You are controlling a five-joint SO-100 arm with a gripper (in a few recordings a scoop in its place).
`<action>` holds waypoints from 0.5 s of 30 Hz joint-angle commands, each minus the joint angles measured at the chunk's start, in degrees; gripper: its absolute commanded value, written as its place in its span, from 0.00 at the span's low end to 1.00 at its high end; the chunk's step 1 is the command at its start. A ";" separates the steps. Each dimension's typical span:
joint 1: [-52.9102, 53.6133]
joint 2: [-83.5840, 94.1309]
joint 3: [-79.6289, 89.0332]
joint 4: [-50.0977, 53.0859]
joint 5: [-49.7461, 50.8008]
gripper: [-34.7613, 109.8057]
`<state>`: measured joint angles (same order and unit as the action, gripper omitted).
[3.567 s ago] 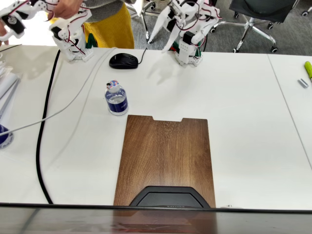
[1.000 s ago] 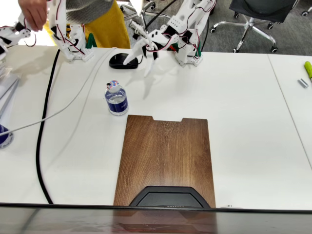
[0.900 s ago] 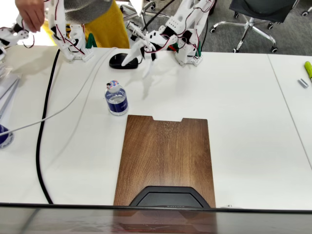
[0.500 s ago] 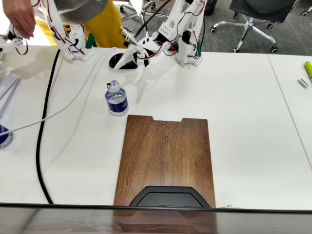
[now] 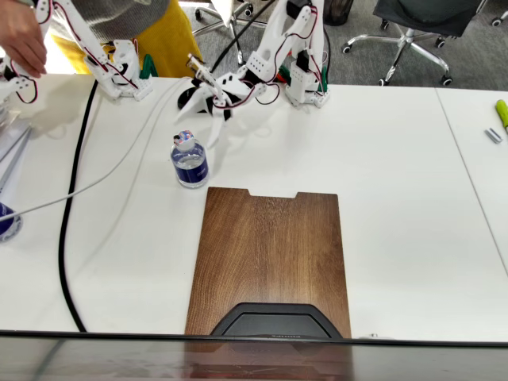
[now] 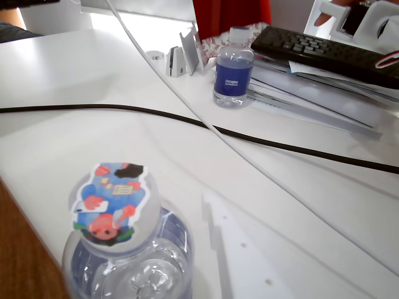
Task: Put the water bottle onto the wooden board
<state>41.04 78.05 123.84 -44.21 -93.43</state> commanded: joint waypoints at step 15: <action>-2.29 -7.47 -12.48 -0.53 -0.70 0.55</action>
<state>38.76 70.40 113.99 -43.95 -93.43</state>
